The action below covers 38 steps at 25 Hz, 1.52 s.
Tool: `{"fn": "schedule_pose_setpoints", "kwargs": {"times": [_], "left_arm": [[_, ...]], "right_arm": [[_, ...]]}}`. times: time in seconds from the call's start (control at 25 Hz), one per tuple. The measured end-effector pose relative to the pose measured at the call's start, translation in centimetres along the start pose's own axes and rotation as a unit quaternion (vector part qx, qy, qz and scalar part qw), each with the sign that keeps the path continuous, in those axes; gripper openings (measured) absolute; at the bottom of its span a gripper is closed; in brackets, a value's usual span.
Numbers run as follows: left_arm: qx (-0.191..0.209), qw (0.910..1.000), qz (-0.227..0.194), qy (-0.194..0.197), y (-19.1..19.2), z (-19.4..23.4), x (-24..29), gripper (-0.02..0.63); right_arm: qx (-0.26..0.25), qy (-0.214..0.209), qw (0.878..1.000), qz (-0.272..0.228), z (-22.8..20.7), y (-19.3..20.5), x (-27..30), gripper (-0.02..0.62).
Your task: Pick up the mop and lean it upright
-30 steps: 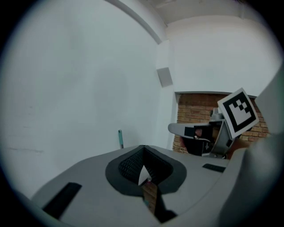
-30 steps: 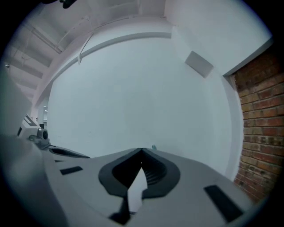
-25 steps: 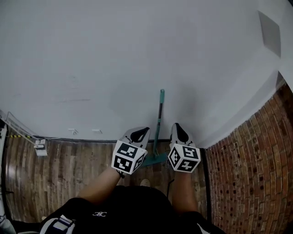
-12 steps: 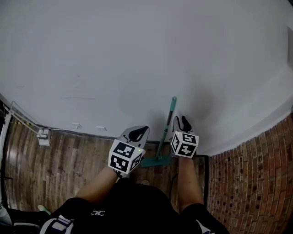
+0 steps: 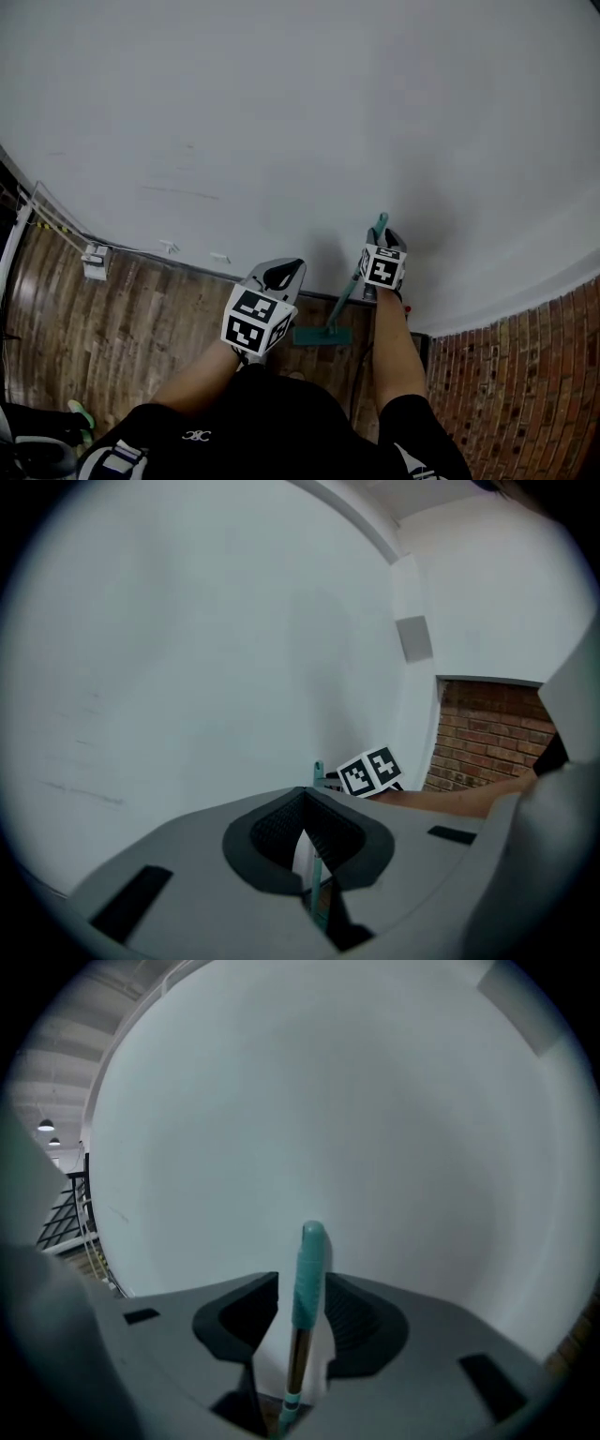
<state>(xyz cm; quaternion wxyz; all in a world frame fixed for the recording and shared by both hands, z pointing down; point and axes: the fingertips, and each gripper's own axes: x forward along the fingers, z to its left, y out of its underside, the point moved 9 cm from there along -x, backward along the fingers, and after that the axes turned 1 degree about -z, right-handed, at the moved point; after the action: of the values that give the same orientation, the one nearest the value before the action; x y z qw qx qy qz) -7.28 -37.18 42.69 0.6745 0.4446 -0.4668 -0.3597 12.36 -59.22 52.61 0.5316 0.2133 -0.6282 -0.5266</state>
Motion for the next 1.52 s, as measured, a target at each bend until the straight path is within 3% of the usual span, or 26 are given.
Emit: {"fn": "schedule_pose_setpoints", "kwargs": {"times": [0.16,0.28,0.68,1.0,1.52], "left_arm": [[0.004,1.0000,0.001,-0.006,-0.1,0.7,-0.3,-0.003],[0.008,0.9999,0.000,-0.008,-0.1,1.0,-0.4,-0.003],[0.014,0.9999,0.001,0.009,-0.2,0.7,1.5,-0.003],[0.016,0.9976,0.012,0.066,0.3,-1.5,5.9,-0.003],[0.027,0.9866,0.027,0.158,0.7,-6.3,11.7,-0.003]], "right_arm": [[0.028,0.008,0.999,0.021,-0.3,0.1,2.1,0.152],[0.039,0.026,0.999,0.024,-0.5,-0.1,2.5,0.107],[0.060,0.039,0.996,-0.046,-0.6,2.2,-2.4,0.106],[0.081,0.047,0.994,-0.064,-2.8,4.6,-8.4,0.107],[0.105,0.080,0.987,-0.088,-2.7,9.0,-17.7,0.107]]}}
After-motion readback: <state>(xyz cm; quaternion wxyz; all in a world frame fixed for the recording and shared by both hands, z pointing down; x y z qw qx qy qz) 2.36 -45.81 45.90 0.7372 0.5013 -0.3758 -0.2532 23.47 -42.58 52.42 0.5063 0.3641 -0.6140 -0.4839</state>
